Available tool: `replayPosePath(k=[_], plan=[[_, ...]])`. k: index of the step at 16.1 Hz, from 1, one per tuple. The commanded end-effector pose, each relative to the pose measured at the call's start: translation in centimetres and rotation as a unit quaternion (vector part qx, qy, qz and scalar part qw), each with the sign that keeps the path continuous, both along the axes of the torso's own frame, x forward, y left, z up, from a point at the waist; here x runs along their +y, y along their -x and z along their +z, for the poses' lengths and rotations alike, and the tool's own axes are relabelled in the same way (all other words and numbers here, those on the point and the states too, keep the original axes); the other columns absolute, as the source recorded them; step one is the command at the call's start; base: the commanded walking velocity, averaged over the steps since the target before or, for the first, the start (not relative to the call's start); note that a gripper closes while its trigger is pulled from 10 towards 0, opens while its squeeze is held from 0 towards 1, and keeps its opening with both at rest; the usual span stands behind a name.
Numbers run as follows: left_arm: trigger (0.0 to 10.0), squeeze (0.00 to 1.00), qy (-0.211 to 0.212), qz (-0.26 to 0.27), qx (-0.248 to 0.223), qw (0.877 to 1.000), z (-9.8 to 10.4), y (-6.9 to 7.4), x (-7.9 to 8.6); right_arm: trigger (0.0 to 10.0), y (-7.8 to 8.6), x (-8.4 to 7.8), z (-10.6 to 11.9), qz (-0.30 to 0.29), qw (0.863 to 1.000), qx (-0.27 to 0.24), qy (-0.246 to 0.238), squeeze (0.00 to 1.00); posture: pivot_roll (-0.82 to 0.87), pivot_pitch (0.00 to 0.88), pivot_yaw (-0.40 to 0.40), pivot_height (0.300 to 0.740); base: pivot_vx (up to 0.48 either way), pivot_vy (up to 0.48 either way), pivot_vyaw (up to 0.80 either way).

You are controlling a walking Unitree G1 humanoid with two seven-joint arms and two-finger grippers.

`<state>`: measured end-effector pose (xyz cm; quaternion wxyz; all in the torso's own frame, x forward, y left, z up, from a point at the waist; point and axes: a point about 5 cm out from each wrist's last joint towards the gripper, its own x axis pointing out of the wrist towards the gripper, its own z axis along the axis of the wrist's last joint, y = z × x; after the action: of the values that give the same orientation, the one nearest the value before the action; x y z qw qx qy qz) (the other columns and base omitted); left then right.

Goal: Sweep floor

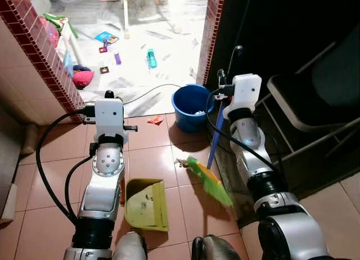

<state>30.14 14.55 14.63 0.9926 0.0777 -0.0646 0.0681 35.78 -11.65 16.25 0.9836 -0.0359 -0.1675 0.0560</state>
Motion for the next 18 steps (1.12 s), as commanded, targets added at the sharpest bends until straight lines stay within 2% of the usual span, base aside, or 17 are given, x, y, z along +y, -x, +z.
replayPosePath(k=[1,2,5,9,10,11,12,14,16,18], plan=[[10.0,0.00,-0.002,0.009,-0.031,0.999,1.1,-0.1,0.4,10.0,0.3,-0.3,1.8,-0.001,0.999,-0.040,-0.008,0.00,-0.02,0.062,-0.034,0.740,0.292,0.000,0.00],[10.0,0.00,0.003,0.006,-0.037,0.999,1.3,-0.5,0.2,10.0,0.3,-0.4,1.7,-0.009,1.000,-0.030,-0.002,0.00,-0.03,0.052,-0.034,0.740,0.446,0.000,0.00],[10.0,0.00,0.008,0.011,-0.041,0.999,1.3,-0.6,0.3,10.0,0.5,-0.1,2.2,0.002,0.999,-0.052,0.003,0.00,-0.03,0.037,-0.034,0.740,0.439,0.000,0.00],[10.0,0.00,0.013,0.011,-0.047,0.999,1.6,-1.4,0.5,10.0,0.4,-0.3,2.0,-0.006,0.999,-0.040,-0.001,0.00,-0.02,0.006,-0.024,0.740,0.397,0.000,0.00],[10.0,0.00,0.013,0.002,-0.050,0.999,1.7,-1.8,0.6,10.0,0.3,-0.6,1.8,-0.012,0.999,-0.033,-0.008,0.00,-0.02,0.000,-0.024,0.740,0.000,0.000,0.00],[10.0,0.00,-0.010,-0.001,-0.050,0.999,1.0,-1.9,0.8,10.0,0.4,-1.2,1.1,-0.025,0.999,-0.022,-0.007,0.00,-0.02,0.000,-0.023,0.740,0.000,0.000,0.00],[10.0,0.00,-0.012,0.006,-0.042,0.999,0.4,-1.8,1.0,10.0,0.6,-1.5,0.7,-0.034,0.999,-0.016,-0.003,0.00,-0.02,0.000,-0.023,0.740,0.000,0.000,0.00],[10.0,0.00,0.020,0.029,-0.009,0.999,-1.1,-1.4,1.8,10.0,1.5,-2.4,0.1,-0.045,0.999,-0.006,-0.011,0.00,-0.04,0.009,-0.031,0.740,0.000,0.000,0.00],[10.0,0.00,0.034,-0.002,-0.016,0.999,-1.3,-1.6,1.5,10.0,1.7,-2.5,-0.3,-0.042,0.999,-0.001,-0.003,0.00,-0.04,0.019,-0.026,0.740,0.000,0.000,0.00],[10.0,0.00,0.016,-0.029,-0.015,0.999,-1.0,-2.0,1.4,10.0,1.7,-2.9,-0.8,-0.048,0.999,0.015,-0.010,0.00,-0.03,0.039,-0.054,0.740,0.000,0.000,0.00]])
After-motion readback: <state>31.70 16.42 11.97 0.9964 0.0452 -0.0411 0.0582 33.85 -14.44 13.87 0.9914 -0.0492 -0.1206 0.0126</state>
